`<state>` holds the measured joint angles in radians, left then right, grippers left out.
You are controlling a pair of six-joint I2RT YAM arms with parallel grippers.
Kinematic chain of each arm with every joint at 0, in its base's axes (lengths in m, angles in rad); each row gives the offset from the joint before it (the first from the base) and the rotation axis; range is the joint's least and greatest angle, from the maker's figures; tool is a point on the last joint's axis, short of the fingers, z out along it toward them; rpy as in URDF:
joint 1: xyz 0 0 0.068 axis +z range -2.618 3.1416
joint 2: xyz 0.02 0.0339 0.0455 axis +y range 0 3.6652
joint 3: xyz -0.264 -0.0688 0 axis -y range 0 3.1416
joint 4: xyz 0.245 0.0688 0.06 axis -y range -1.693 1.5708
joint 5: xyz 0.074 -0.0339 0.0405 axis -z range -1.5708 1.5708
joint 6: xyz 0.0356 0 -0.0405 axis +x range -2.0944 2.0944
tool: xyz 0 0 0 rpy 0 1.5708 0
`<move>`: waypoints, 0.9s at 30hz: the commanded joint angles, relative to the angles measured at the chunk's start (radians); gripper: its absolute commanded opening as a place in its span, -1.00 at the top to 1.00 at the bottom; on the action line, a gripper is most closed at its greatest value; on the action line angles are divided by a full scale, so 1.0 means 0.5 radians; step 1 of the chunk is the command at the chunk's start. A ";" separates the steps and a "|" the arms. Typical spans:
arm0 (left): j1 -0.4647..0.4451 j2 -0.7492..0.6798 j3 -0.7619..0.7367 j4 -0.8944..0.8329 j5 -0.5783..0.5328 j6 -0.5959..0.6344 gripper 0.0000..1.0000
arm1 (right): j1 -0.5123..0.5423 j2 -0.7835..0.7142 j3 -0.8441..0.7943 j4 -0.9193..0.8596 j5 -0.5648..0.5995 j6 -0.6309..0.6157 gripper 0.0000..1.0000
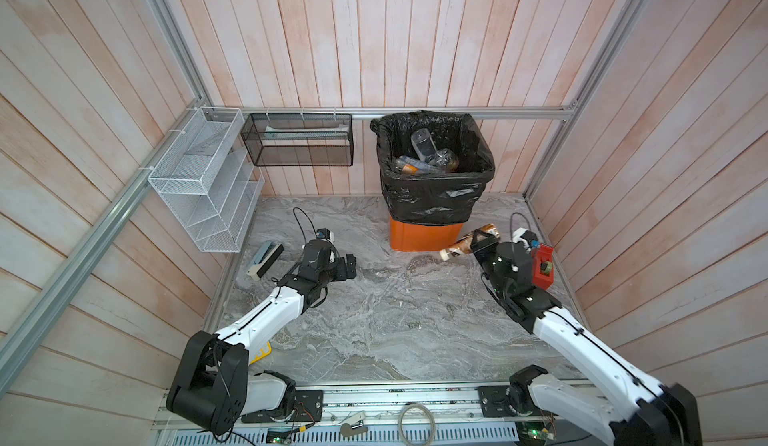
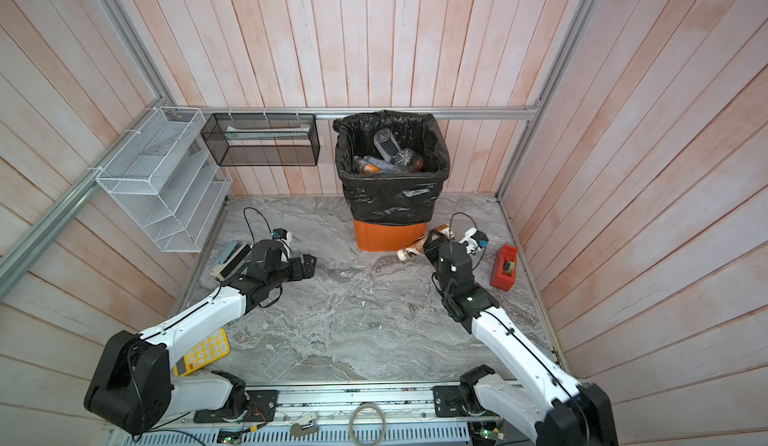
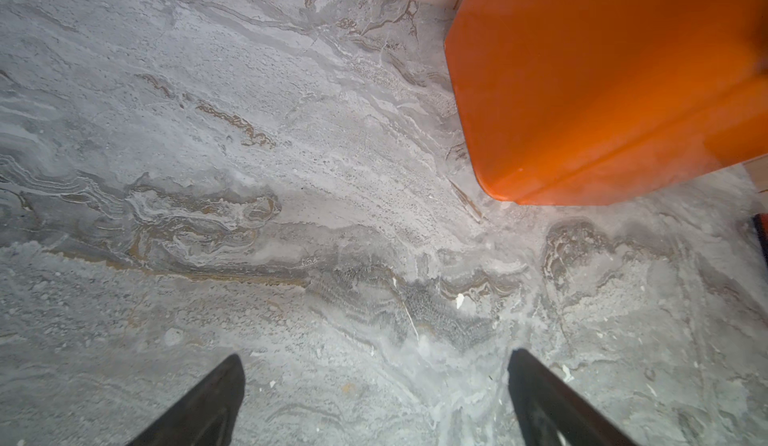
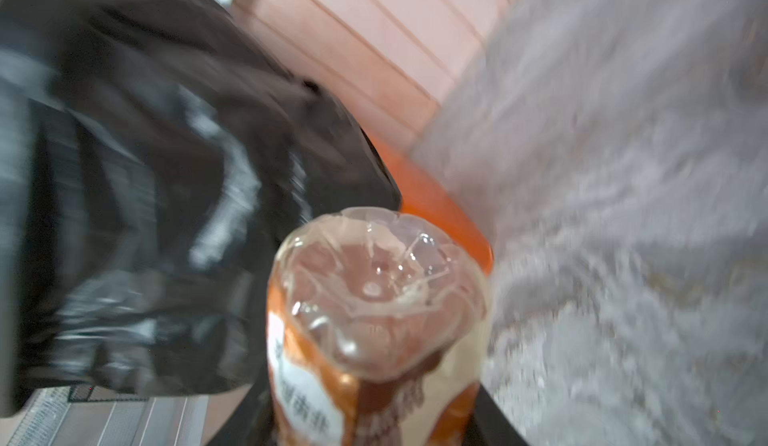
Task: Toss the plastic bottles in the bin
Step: 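Lift the milk-tea bottle with the right gripper and drop it into the bin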
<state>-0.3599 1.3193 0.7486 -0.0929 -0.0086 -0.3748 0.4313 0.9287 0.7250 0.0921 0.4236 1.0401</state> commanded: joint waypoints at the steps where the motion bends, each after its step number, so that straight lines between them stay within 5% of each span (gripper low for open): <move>1: 0.013 -0.040 -0.047 0.146 -0.017 -0.078 -0.99 | -0.017 -0.243 0.218 -0.003 0.375 -0.650 -0.01; 6: 0.012 -0.074 -0.091 0.262 0.002 -0.133 -0.99 | -0.015 -0.279 0.617 0.316 0.258 -1.344 -0.03; 12: 0.013 -0.104 -0.104 0.285 0.044 -0.143 -0.99 | -0.016 0.249 1.207 0.533 -0.132 -1.648 -0.05; 17: 0.012 -0.098 -0.096 0.239 0.041 -0.129 -0.99 | -0.015 1.215 2.216 -0.299 -0.536 -1.662 -0.24; 21: 0.012 -0.127 -0.037 0.124 0.019 -0.083 -0.99 | -0.078 1.675 3.009 -0.897 -0.436 -1.691 -0.70; 27: 0.012 -0.237 -0.109 0.136 -0.032 -0.087 -0.99 | -0.088 1.357 2.763 -0.509 -0.269 -1.763 -0.82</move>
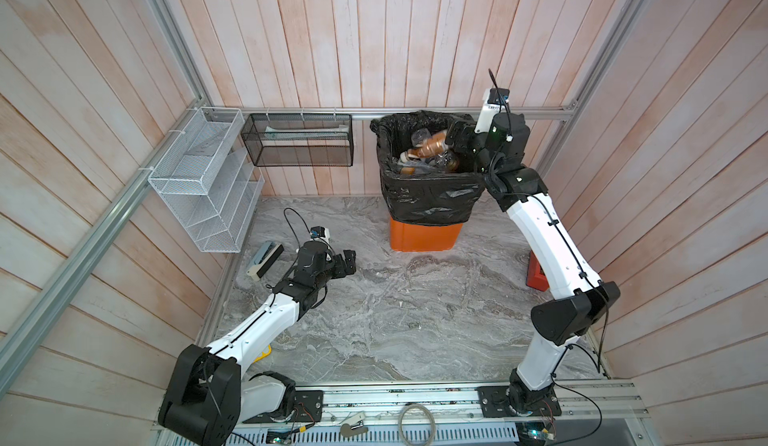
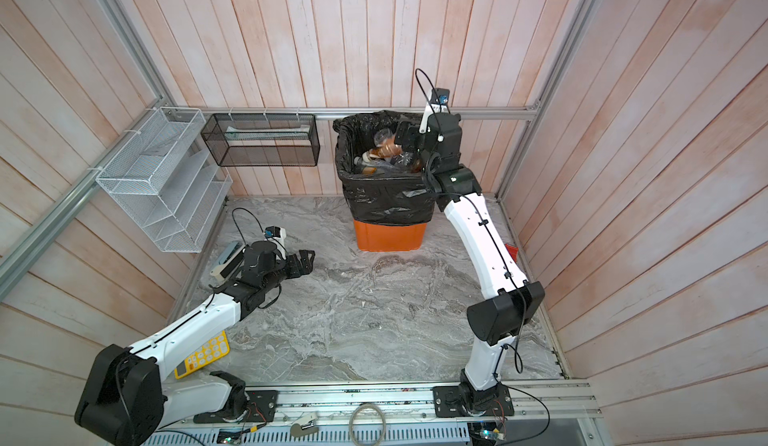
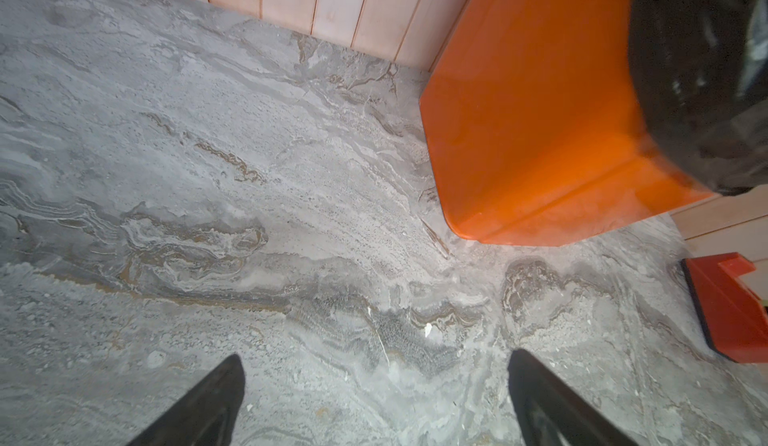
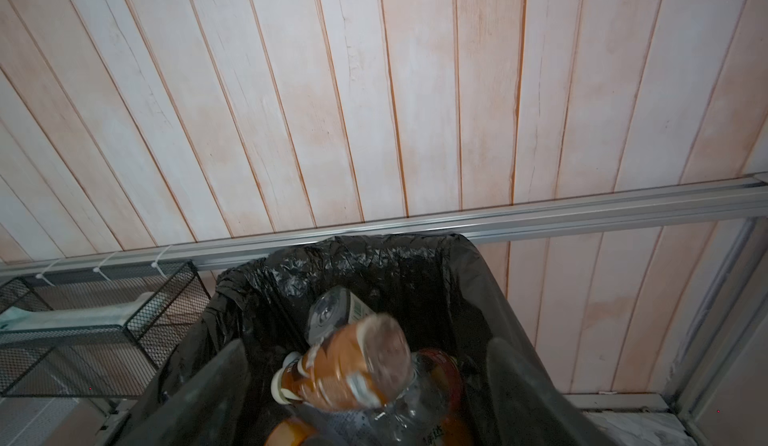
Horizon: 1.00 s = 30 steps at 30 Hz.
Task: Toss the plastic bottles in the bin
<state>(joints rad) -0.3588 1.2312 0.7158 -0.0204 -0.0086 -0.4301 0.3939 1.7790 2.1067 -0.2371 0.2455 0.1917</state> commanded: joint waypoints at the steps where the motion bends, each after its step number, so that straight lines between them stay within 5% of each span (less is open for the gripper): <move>1: 0.012 -0.066 -0.050 -0.006 -0.033 0.012 -0.99 | -0.017 -0.387 -0.050 0.171 0.105 -0.067 -0.82; 11: 0.009 -0.084 -0.034 -0.033 -0.093 0.010 -0.99 | -0.193 -0.833 -0.736 0.279 0.157 0.046 -0.86; 23: 0.009 -0.150 -0.112 0.051 -0.304 -0.108 -0.99 | -0.542 -1.514 -2.374 0.820 0.016 -0.003 -0.88; 30: 0.010 -0.126 -0.115 0.068 -0.341 -0.149 -0.99 | -0.610 -1.629 -2.991 1.126 -0.046 -0.035 -0.86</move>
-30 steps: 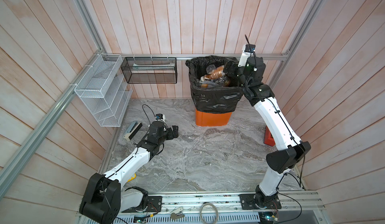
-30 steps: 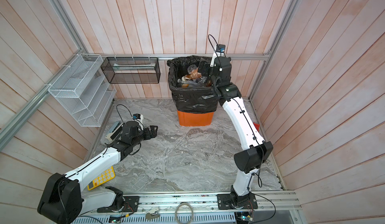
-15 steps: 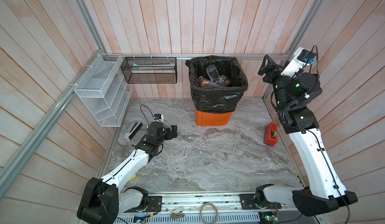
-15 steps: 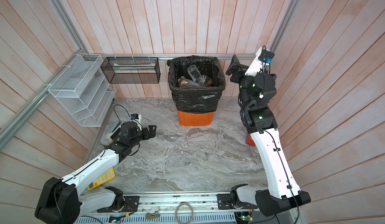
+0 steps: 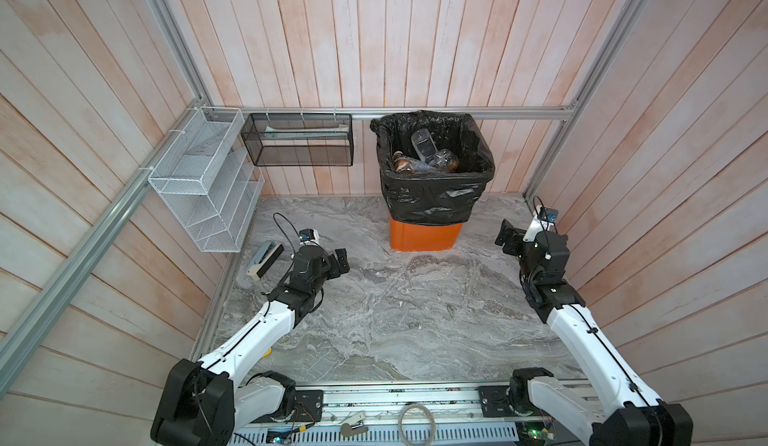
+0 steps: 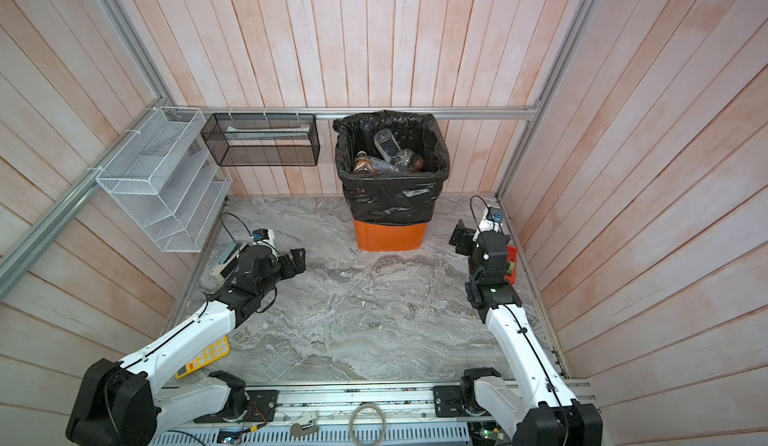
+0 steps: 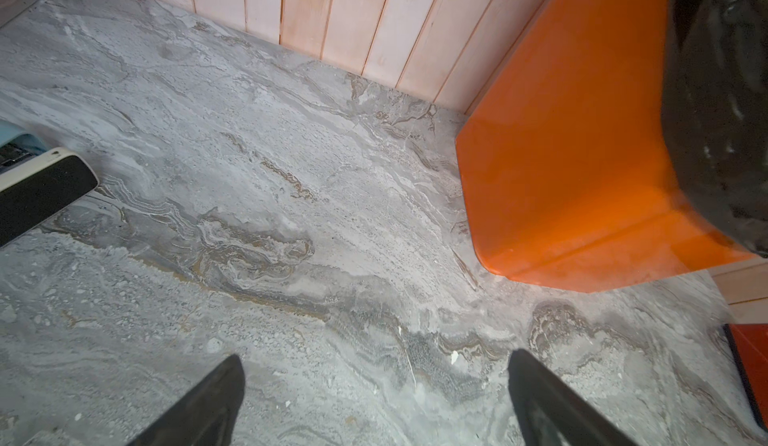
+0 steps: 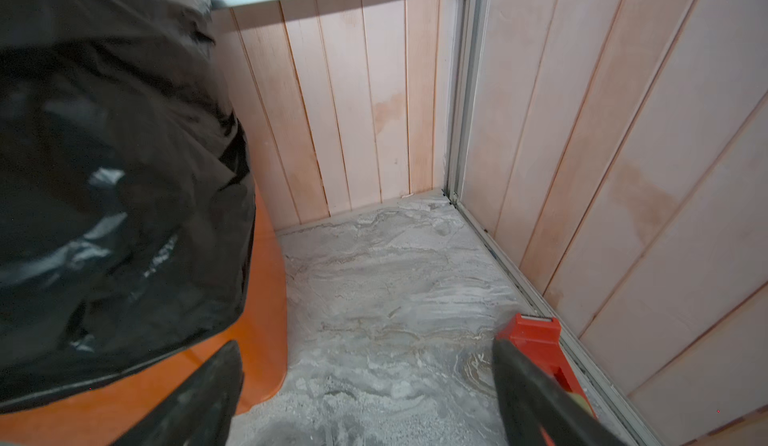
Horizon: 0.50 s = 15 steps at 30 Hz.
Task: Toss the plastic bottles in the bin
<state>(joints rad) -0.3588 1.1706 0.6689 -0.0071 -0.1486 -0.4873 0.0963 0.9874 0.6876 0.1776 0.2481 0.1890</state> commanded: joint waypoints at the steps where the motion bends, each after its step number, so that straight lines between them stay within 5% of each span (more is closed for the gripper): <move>1: 0.009 -0.007 -0.021 0.042 -0.072 -0.036 -0.99 | -0.014 -0.056 -0.248 0.391 -0.040 -0.031 -0.85; 8: 0.062 -0.077 -0.100 0.078 -0.164 -0.069 -0.99 | -0.021 0.052 -0.735 1.018 0.054 -0.017 -0.84; 15: 0.339 -0.321 -0.380 0.294 -0.017 -0.163 -0.99 | -0.018 0.316 -0.949 1.532 0.028 -0.090 -0.84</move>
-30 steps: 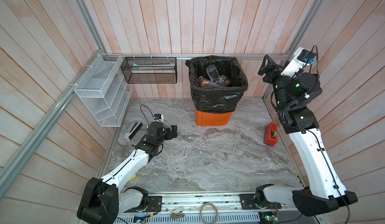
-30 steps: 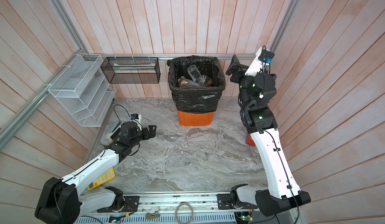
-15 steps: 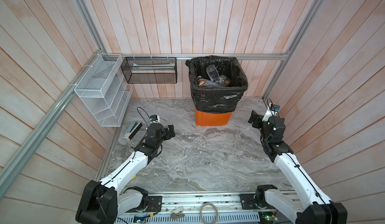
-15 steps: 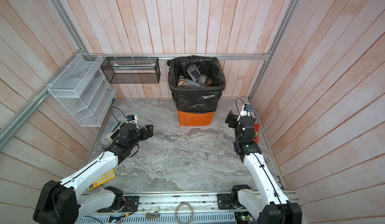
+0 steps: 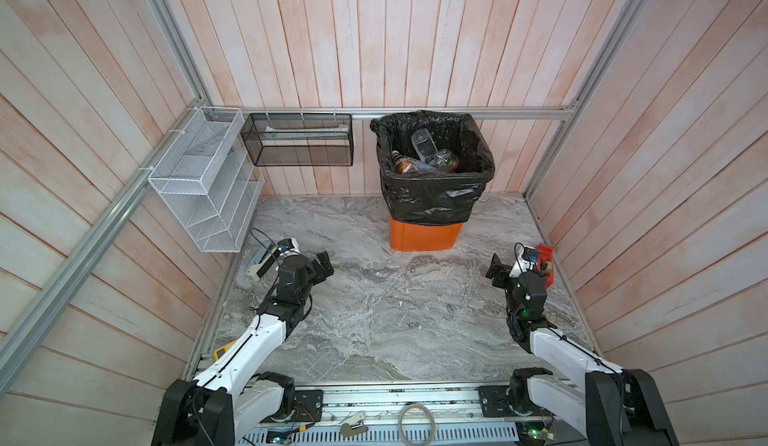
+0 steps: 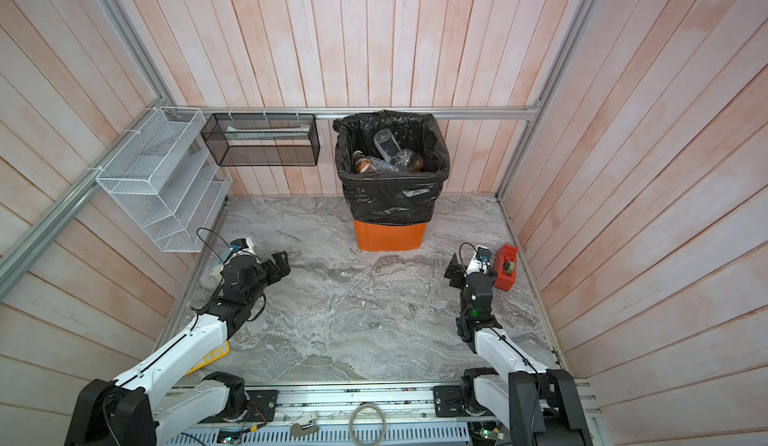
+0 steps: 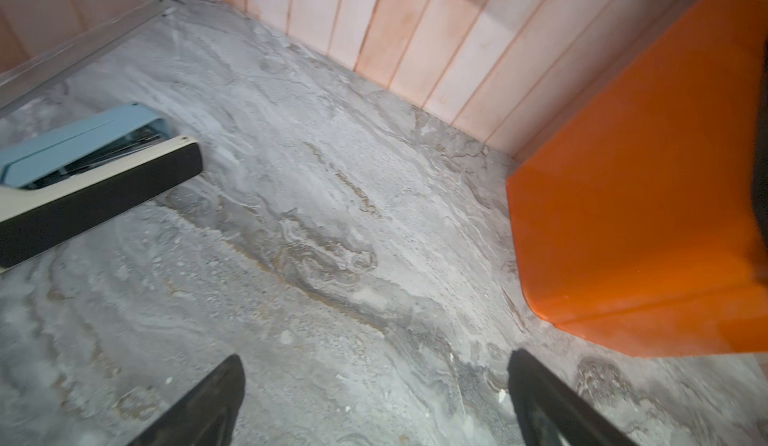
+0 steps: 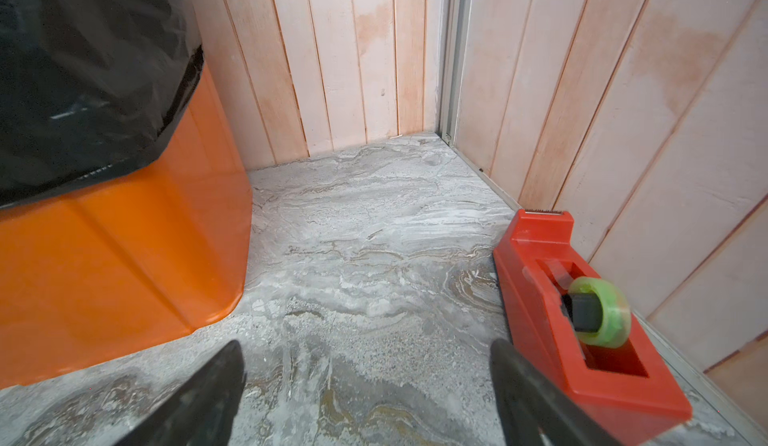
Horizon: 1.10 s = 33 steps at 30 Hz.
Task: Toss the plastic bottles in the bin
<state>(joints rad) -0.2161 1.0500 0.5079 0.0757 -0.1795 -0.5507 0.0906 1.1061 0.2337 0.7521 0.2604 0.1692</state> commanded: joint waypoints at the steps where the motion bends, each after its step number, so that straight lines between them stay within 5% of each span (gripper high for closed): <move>1: 0.073 -0.100 -0.072 0.129 0.030 -0.022 -0.99 | -0.007 0.128 -0.050 0.438 0.001 -0.068 -0.84; 12: 0.270 -0.129 -0.070 0.036 -0.121 0.137 -0.99 | -0.007 0.813 0.020 0.996 -0.166 -0.369 -0.72; 17: 0.329 0.008 -0.080 0.140 -0.262 0.175 -0.99 | -0.079 0.836 -0.001 1.003 -0.365 -0.335 -0.72; 24: 0.381 0.120 -0.248 0.685 -0.421 0.295 -0.99 | -0.101 0.861 -0.018 1.049 -0.403 -0.326 -0.93; 33: 0.398 0.489 -0.501 1.593 -0.368 0.817 -0.99 | -0.127 0.862 -0.010 1.040 -0.442 -0.311 -1.00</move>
<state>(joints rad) -0.0242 1.2396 0.3077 0.6357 -0.3782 -0.2619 0.0311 1.5299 0.2333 1.2430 0.0559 0.0109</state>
